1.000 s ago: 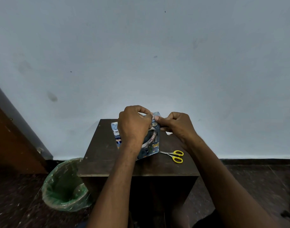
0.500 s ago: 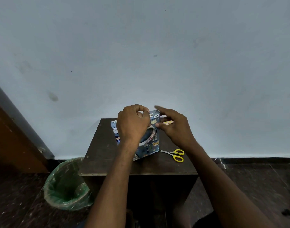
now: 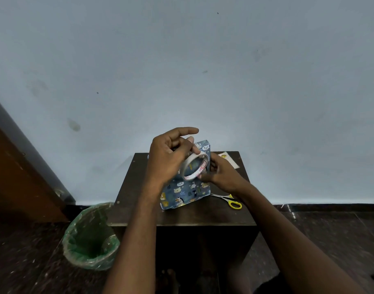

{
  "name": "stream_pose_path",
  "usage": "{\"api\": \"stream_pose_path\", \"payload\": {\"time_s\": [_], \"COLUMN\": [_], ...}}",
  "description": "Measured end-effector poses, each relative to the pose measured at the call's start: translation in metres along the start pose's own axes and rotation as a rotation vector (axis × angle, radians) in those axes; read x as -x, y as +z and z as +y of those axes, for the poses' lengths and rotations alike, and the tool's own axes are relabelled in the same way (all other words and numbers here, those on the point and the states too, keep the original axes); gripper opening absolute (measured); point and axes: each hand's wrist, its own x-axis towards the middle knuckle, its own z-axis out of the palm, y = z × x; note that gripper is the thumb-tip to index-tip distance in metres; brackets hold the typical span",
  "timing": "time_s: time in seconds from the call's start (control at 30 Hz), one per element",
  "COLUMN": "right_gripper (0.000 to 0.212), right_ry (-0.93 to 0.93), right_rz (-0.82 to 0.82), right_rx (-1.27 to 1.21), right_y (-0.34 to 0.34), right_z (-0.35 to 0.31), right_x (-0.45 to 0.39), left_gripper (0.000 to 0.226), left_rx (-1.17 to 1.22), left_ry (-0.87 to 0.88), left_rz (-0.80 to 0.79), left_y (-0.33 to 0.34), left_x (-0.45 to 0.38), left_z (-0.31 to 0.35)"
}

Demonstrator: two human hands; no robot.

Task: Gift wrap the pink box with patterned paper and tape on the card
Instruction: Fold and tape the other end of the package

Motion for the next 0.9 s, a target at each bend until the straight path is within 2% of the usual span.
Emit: {"api": "stream_pose_path", "payload": {"time_s": [0.07, 0.13, 0.23, 0.4, 0.57, 0.77, 0.83, 0.9], "right_gripper": [0.050, 0.047, 0.042, 0.032, 0.034, 0.026, 0.022, 0.017], "right_ry": [0.043, 0.063, 0.071, 0.129, 0.277, 0.391, 0.436, 0.486], "right_rz": [-0.039, -0.044, -0.017, 0.151, 0.278, 0.297, 0.307, 0.336], "right_rx": [-0.014, -0.019, -0.096, -0.292, -0.447, -0.495, -0.512, -0.541], "right_y": [0.003, 0.005, 0.012, 0.023, 0.024, 0.020, 0.019, 0.017], "right_z": [0.004, 0.009, 0.011, 0.002, 0.001, 0.001, 0.000, -0.001], "right_x": [0.001, 0.001, 0.001, -0.008, -0.024, -0.026, -0.025, -0.025], "left_gripper": [0.020, 0.019, 0.020, 0.021, 0.029, 0.032, 0.035, 0.036], "left_rx": [0.074, 0.114, 0.192, 0.177, 0.212, 0.461, 0.494, 0.445], "left_ry": [0.039, 0.075, 0.060, 0.001, -0.154, -0.260, -0.248, -0.242], "left_rz": [0.087, 0.242, 0.396, 0.406, 0.446, 0.615, 0.660, 0.637], "left_y": [-0.004, -0.008, -0.016, -0.020, -0.030, -0.061, -0.070, -0.074], "left_x": [0.000, 0.000, 0.000, 0.001, 0.001, -0.002, -0.002, 0.000], "left_z": [0.000, -0.003, -0.015, -0.043, -0.064, -0.074, -0.079, -0.084]}}
